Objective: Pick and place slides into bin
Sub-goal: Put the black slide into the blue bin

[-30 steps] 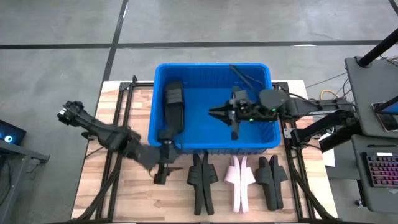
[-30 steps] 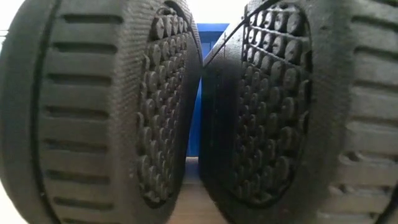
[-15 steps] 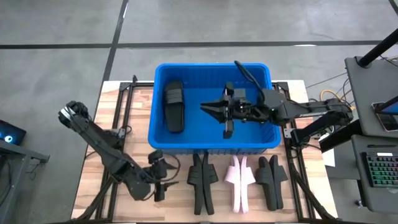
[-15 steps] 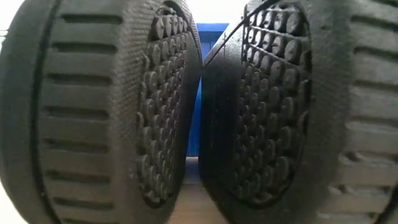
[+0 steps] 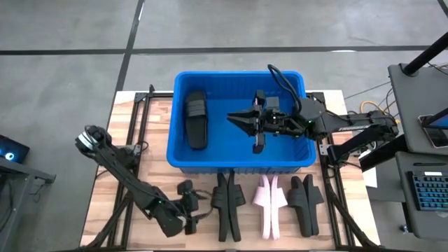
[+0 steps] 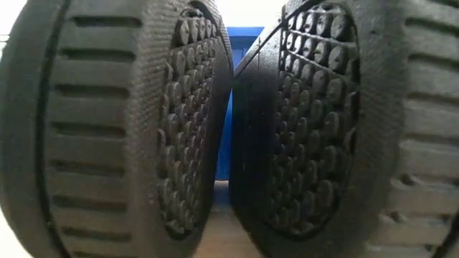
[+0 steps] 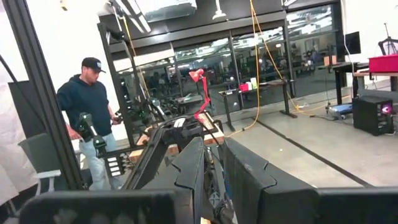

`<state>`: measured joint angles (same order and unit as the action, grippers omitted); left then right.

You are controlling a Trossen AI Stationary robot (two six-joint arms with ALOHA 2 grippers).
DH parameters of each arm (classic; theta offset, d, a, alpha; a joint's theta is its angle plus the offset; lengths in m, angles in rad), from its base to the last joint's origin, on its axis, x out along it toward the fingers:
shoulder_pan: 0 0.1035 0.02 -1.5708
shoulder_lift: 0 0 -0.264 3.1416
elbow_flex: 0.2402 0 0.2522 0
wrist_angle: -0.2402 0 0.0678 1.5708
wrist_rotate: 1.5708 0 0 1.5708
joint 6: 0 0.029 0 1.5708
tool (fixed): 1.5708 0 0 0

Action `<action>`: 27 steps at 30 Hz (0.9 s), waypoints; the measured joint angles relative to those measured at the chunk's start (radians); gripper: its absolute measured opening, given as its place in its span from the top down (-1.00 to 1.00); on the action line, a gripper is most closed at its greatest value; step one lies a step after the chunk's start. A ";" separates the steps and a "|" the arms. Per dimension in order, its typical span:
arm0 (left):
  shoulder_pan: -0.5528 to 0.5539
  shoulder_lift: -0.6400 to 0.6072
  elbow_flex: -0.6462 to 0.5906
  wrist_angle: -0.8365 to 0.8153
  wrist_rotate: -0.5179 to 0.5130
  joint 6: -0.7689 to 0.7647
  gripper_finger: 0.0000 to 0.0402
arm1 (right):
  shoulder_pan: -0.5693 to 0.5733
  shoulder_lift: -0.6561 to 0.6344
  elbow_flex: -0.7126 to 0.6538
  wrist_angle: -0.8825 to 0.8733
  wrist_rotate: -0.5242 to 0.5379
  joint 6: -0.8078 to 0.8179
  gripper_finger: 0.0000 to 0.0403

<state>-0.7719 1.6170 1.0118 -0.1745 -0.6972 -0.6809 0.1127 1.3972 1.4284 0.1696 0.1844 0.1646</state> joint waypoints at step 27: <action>0.127 0.182 -0.005 0.009 -0.041 -0.019 0.34 | 0.000 0.000 0.000 -0.003 0.000 0.000 0.73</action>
<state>-0.6453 1.7988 1.0069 -0.1658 -0.7387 -0.7002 0.1127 1.3972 1.4284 0.1665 0.1844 0.1646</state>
